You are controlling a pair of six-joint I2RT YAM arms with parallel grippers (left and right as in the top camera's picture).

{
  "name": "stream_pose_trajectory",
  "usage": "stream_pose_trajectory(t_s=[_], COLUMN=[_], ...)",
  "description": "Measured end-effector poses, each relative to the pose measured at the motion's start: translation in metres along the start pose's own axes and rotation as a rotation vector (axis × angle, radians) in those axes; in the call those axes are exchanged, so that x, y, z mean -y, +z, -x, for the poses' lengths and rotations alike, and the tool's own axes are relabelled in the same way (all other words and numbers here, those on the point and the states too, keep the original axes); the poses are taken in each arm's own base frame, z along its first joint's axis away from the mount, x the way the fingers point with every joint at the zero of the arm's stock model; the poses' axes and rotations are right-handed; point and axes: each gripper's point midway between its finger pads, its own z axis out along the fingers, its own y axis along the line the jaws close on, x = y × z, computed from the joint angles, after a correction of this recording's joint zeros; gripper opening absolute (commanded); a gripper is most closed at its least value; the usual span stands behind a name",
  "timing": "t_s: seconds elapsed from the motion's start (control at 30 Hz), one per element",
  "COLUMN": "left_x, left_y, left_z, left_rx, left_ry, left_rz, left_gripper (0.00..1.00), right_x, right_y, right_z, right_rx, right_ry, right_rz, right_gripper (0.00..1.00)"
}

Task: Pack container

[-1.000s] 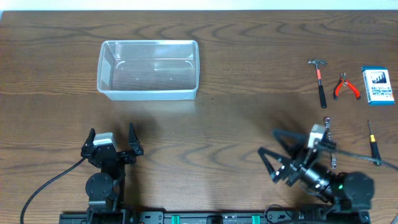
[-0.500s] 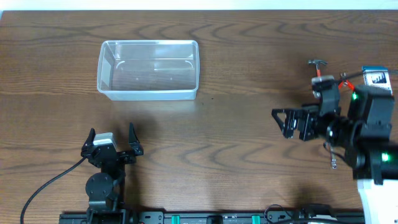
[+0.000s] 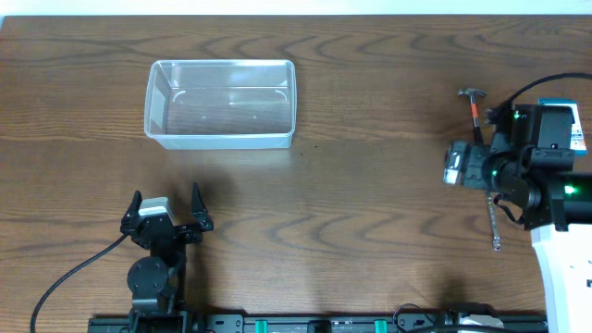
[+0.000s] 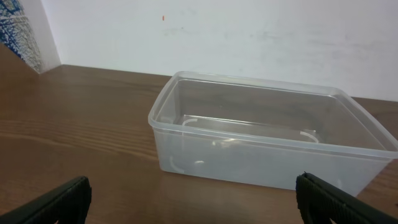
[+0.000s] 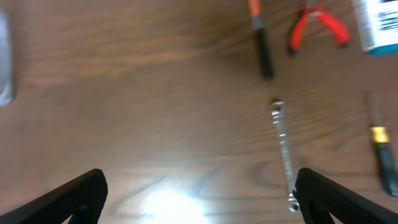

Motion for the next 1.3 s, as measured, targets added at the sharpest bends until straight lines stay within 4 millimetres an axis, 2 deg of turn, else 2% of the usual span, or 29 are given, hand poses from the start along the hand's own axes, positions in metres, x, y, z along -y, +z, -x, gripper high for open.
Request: stream_pose_trajectory(t_s=[0.37,0.67,0.83,0.97,1.03,1.1,1.2,1.3], left_x=[0.001,0.009,0.019,0.031,0.035,0.037,0.039,0.041], left_y=[0.0,0.0,-0.001,-0.007,-0.013,-0.019,-0.025,-0.022], left_z=[0.0,0.0,-0.003,-0.005,0.002,0.021,0.06,0.097], left_rx=[0.0,0.003,-0.014,-0.106,-0.17,-0.219,-0.295,-0.344], left_ry=[-0.001,-0.009,-0.058,-0.081,-0.069,-0.033,0.041,0.102], left_rz=[-0.005,-0.055,-0.111,-0.173,-0.188,-0.192,-0.189,-0.185], left_gripper=[0.98,0.98,0.98,0.98,0.98,0.98,0.98,0.98], right_x=[0.004,0.006,0.006,0.006,0.006,0.005,0.003,-0.003], right_y=[-0.001,0.006,0.006,0.006,0.006,0.006,0.005,0.005], right_z=[0.01,0.006,0.004,0.005,0.006,0.009,0.011,0.011], right_rx=[0.037,0.002,-0.004,-0.003,0.001,0.012,0.022,0.017], right_ry=[0.024,0.026,0.027,0.027,0.027,0.028,0.03,0.03], right_rz=[-0.028,-0.041,-0.042,-0.041,-0.04,-0.037,-0.025,0.009], right_gripper=[0.99,0.99,0.99,0.99,0.99,0.99,0.99,0.99])
